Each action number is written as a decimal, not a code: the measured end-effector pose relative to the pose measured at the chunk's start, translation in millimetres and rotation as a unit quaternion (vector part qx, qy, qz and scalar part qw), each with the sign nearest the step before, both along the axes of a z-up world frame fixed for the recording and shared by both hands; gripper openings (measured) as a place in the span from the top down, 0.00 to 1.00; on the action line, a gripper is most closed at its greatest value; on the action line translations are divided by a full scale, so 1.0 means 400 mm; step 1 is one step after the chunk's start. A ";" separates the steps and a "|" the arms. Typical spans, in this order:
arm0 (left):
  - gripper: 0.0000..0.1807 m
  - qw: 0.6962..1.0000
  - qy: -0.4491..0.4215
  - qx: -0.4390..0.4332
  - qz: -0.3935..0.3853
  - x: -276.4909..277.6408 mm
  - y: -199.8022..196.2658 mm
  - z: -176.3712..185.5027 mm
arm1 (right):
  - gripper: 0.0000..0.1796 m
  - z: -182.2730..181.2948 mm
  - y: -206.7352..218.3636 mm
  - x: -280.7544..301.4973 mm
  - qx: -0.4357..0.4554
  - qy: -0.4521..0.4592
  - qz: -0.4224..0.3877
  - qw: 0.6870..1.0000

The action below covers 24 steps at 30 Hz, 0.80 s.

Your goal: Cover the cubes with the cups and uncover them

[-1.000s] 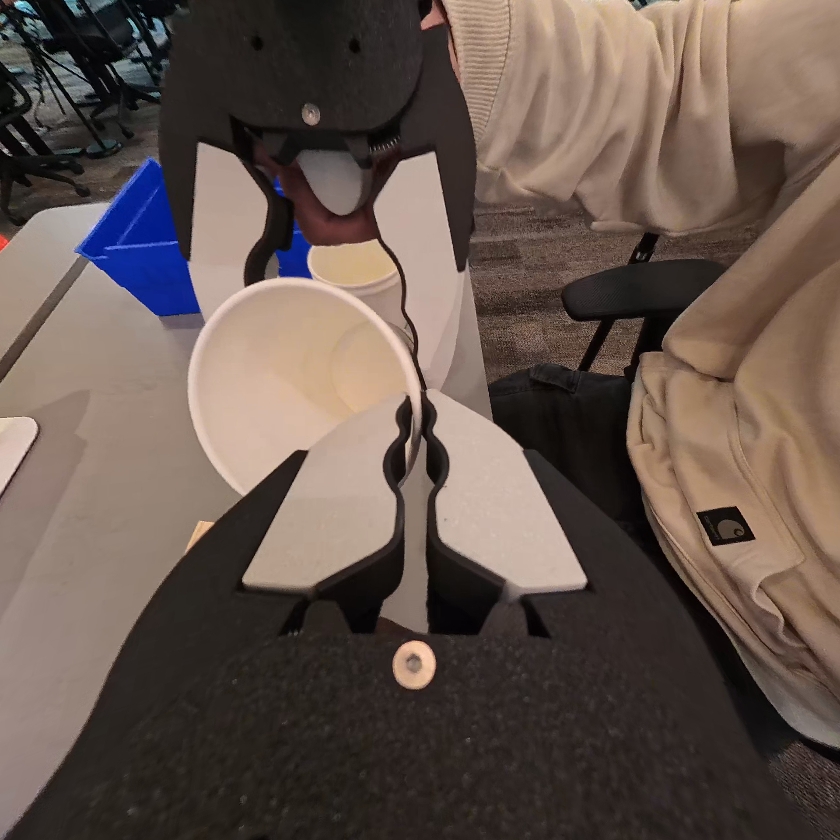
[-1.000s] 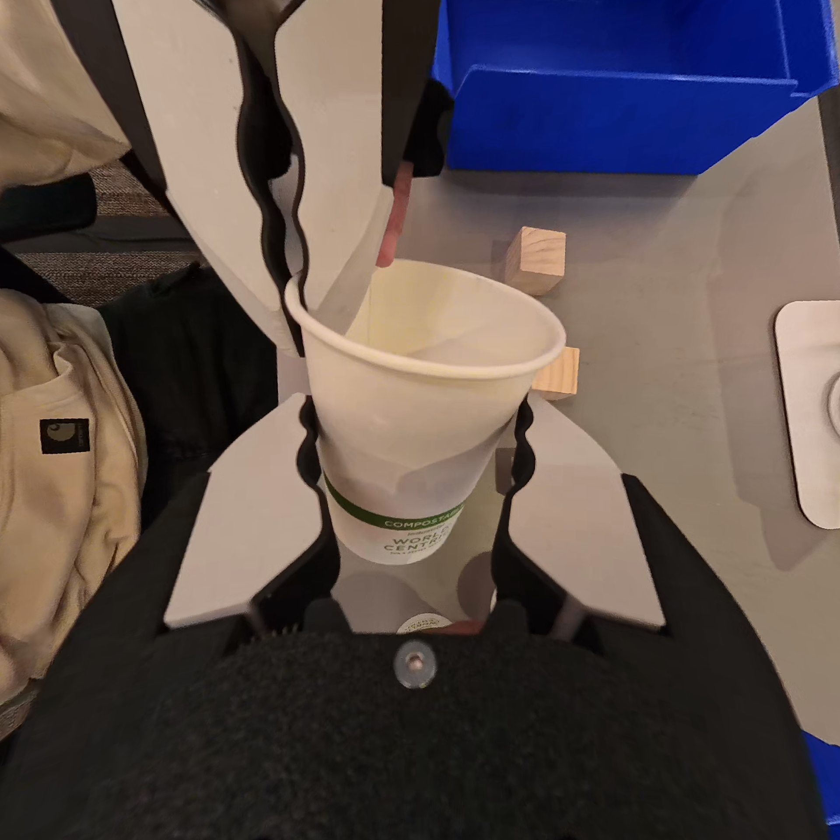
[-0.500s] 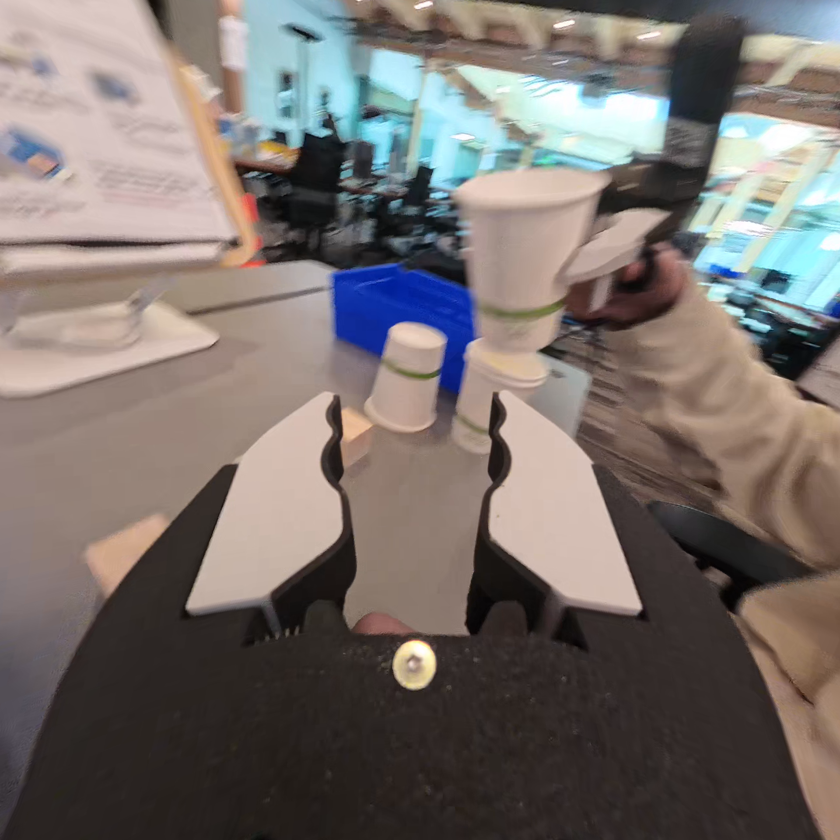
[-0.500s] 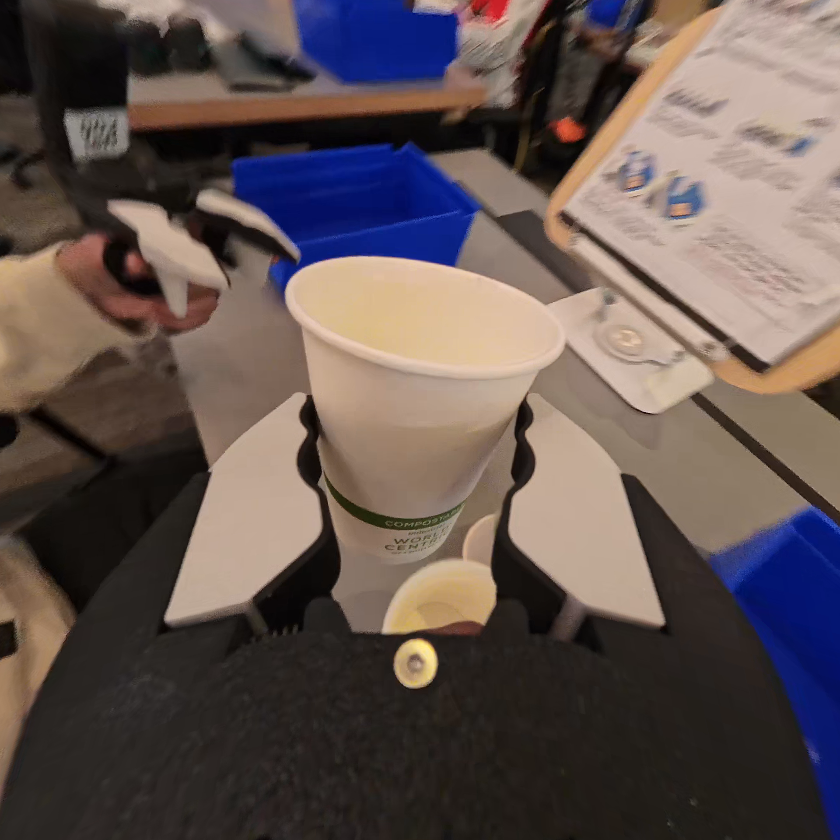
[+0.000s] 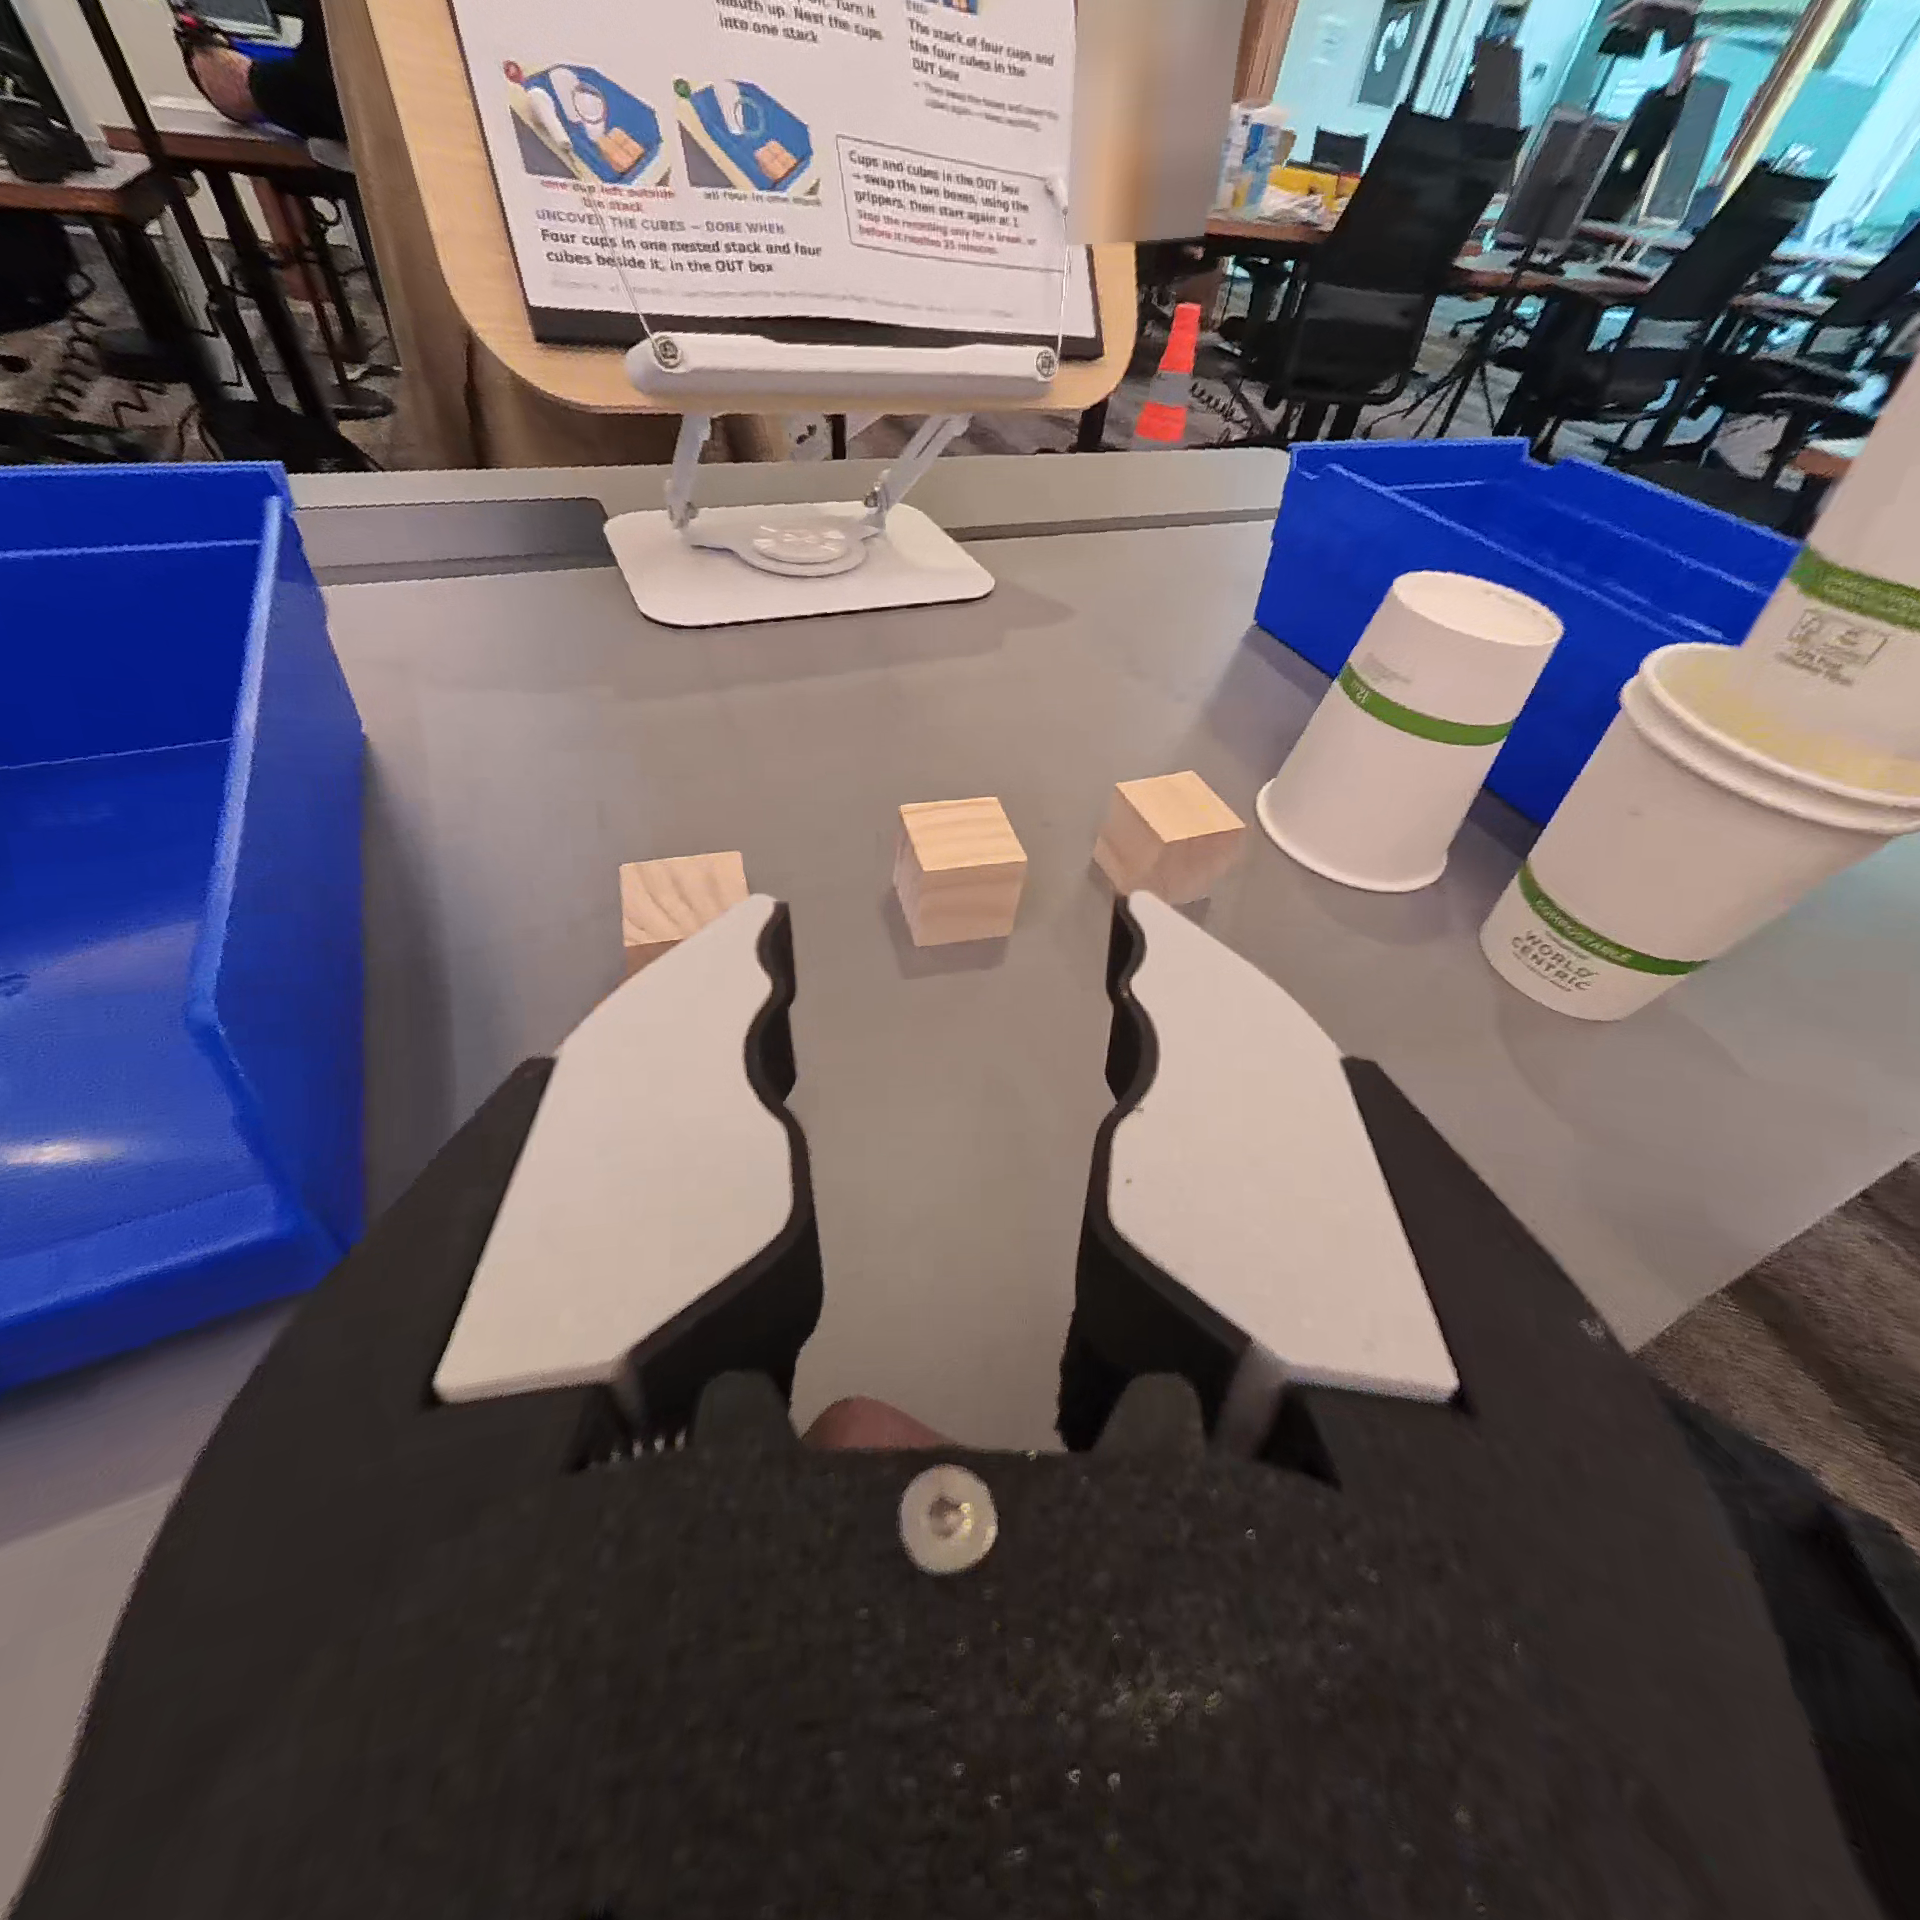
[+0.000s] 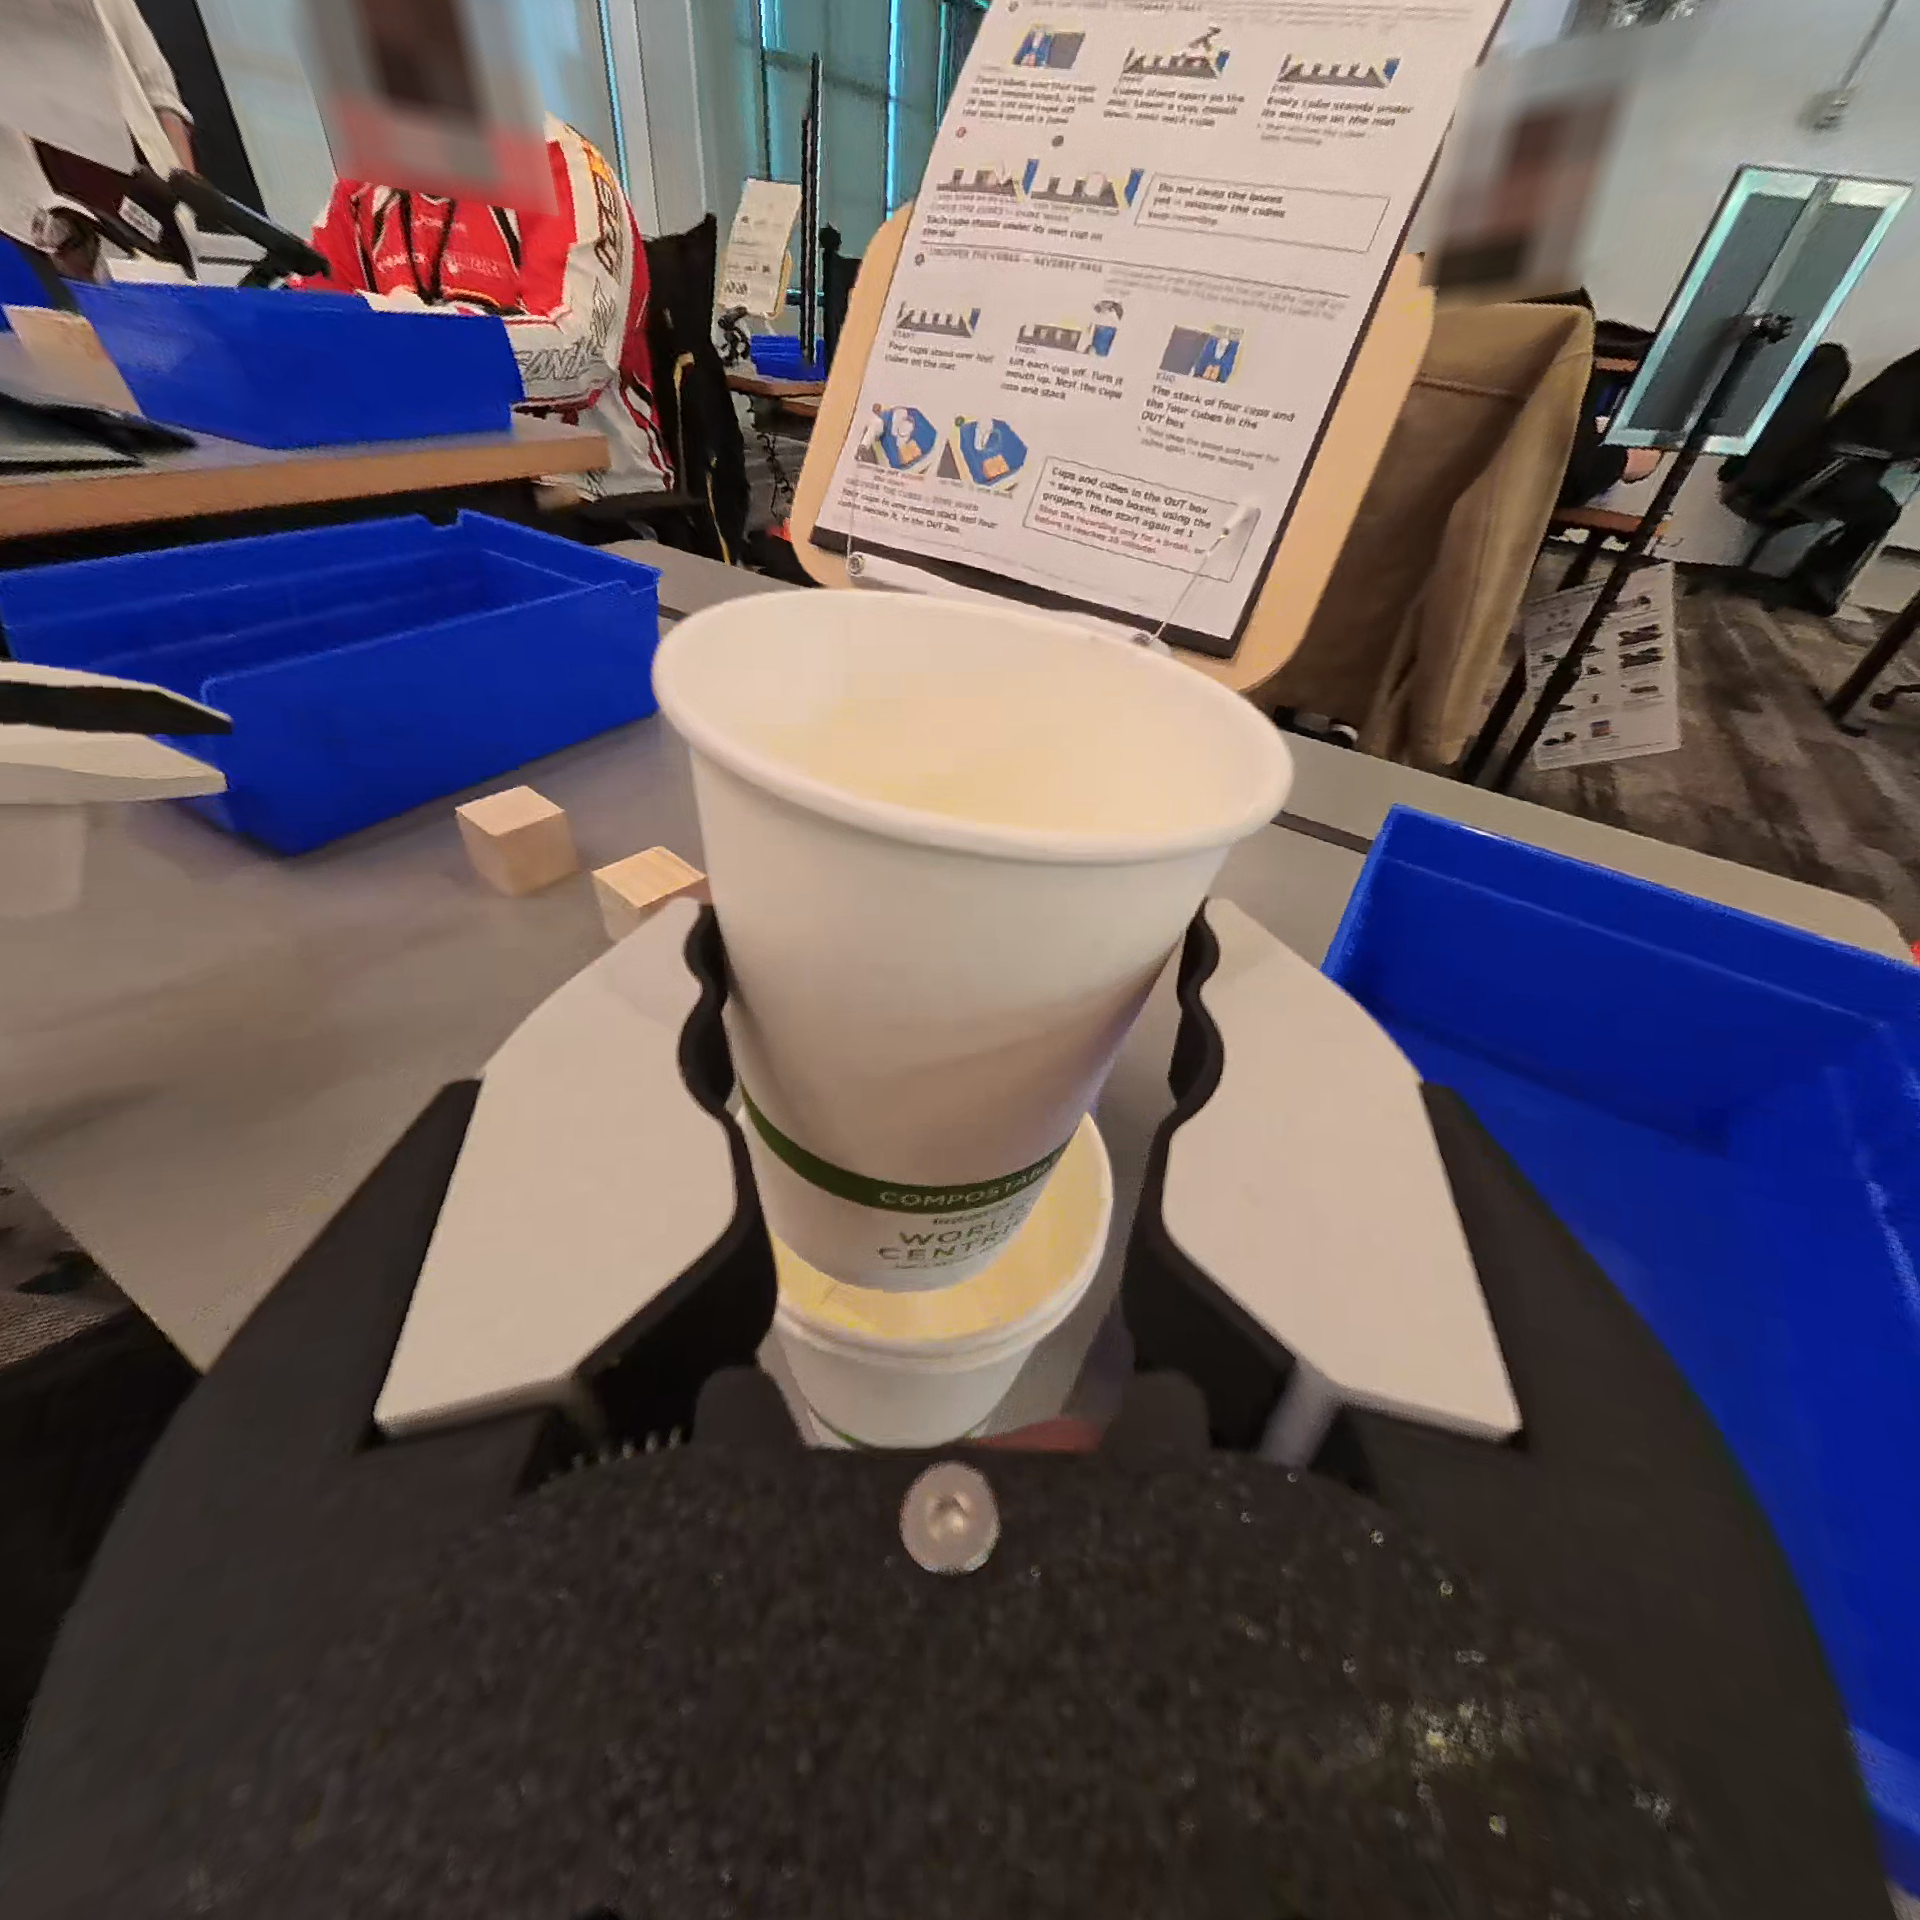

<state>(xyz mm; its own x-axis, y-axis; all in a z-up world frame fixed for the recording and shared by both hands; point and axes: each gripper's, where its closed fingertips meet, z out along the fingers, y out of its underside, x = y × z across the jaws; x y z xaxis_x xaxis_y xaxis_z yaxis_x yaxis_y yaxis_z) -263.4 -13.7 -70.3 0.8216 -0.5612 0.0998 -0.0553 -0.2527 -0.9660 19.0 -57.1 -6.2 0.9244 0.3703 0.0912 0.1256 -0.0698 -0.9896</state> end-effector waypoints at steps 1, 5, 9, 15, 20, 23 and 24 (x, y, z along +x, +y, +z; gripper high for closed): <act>0.68 1.000 0.006 0.001 0.001 0.000 -0.002 -0.003 | 0.53 -0.006 0.004 -0.005 -0.005 0.000 0.000 1.000; 0.68 1.000 0.019 -0.004 0.013 -0.002 -0.004 -0.020 | 0.53 -0.030 0.022 -0.008 -0.033 -0.004 -0.011 0.999; 0.68 0.999 0.024 -0.022 0.012 0.005 -0.006 -0.050 | 0.53 -0.050 0.028 -0.007 -0.050 -0.011 -0.011 0.999; 0.68 0.999 0.036 -0.028 0.001 0.025 -0.010 -0.066 | 0.53 -0.077 0.032 -0.010 -0.069 -0.017 -0.003 0.997; 0.68 0.999 0.037 -0.033 -0.005 0.032 -0.012 -0.073 | 0.53 -0.092 0.037 -0.009 -0.080 -0.016 0.000 0.997; 0.68 0.999 0.040 -0.034 -0.007 0.034 -0.014 -0.076 | 0.53 -0.104 0.038 -0.012 -0.090 -0.014 0.004 0.996; 0.68 0.998 0.041 -0.035 -0.010 0.036 -0.015 -0.076 | 0.53 -0.110 0.039 -0.012 -0.096 -0.015 0.004 0.995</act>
<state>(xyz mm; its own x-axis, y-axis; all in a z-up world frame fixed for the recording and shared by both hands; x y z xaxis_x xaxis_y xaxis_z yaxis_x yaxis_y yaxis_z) -249.1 -19.6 -100.9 0.8174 -0.5716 0.0715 -0.1399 -0.3175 -0.9379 14.2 -41.5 -50.4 0.9194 0.3905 0.0464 0.1570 -0.2563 -0.9538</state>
